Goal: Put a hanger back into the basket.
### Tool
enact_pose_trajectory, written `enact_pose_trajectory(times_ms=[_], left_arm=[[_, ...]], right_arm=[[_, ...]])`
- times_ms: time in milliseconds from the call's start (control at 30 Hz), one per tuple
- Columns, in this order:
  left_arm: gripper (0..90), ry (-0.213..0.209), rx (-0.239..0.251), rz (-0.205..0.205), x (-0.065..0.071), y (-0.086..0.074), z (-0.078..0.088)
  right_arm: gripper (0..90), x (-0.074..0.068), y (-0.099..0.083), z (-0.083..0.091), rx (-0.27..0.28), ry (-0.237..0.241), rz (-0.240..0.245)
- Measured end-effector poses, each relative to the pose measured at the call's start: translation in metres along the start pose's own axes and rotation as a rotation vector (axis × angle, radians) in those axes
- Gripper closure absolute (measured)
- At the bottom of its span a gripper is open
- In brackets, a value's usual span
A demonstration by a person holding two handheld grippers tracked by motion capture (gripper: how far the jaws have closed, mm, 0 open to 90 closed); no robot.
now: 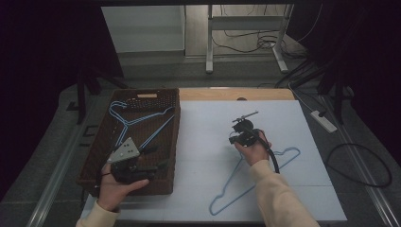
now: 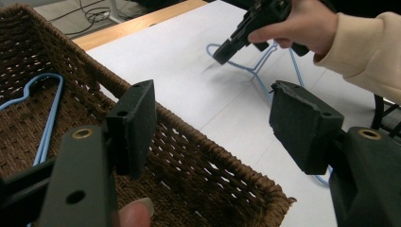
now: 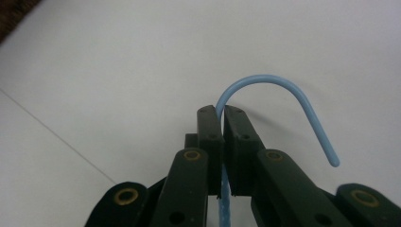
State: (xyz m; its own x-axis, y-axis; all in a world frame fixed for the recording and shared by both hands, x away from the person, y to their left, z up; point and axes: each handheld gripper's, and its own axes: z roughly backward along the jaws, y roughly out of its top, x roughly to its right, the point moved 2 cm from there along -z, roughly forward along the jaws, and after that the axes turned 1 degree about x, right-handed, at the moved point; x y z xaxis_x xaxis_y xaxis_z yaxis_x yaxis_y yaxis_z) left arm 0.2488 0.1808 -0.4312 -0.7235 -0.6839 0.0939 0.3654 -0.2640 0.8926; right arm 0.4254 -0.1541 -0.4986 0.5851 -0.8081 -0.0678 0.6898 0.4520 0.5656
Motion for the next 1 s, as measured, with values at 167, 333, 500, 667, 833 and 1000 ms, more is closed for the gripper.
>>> enact_pose_trajectory(times_ms=[167, 333, 500, 667, 833, 1000], left_arm=[[33.2, -0.005, -0.006, 0.005, 0.001, 0.0, -0.002], [33.1, -0.017, -0.014, 0.006, 0.004, 0.0, -0.006], [33.1, -0.043, -0.026, 0.017, 0.009, -0.001, -0.014], [33.0, -0.065, -0.046, 0.009, 0.017, 0.001, -0.023], [33.0, -0.079, -0.058, 0.007, 0.023, 0.005, -0.032], [33.0, -0.097, -0.074, -0.005, 0.032, 0.01, -0.043]], right_arm=[[86.6, 0.001, -0.002, 0.024, 0.091, 0.02, -0.015], [86.6, 0.001, -0.005, 0.038, 0.149, 0.035, -0.025], [86.7, -0.001, -0.008, 0.052, 0.207, 0.047, -0.018], [86.8, -0.002, -0.011, 0.062, 0.241, 0.051, -0.017], [86.9, -0.002, -0.012, 0.066, 0.257, 0.058, -0.014], [86.9, -0.002, -0.013, 0.068, 0.263, 0.057, -0.008]])
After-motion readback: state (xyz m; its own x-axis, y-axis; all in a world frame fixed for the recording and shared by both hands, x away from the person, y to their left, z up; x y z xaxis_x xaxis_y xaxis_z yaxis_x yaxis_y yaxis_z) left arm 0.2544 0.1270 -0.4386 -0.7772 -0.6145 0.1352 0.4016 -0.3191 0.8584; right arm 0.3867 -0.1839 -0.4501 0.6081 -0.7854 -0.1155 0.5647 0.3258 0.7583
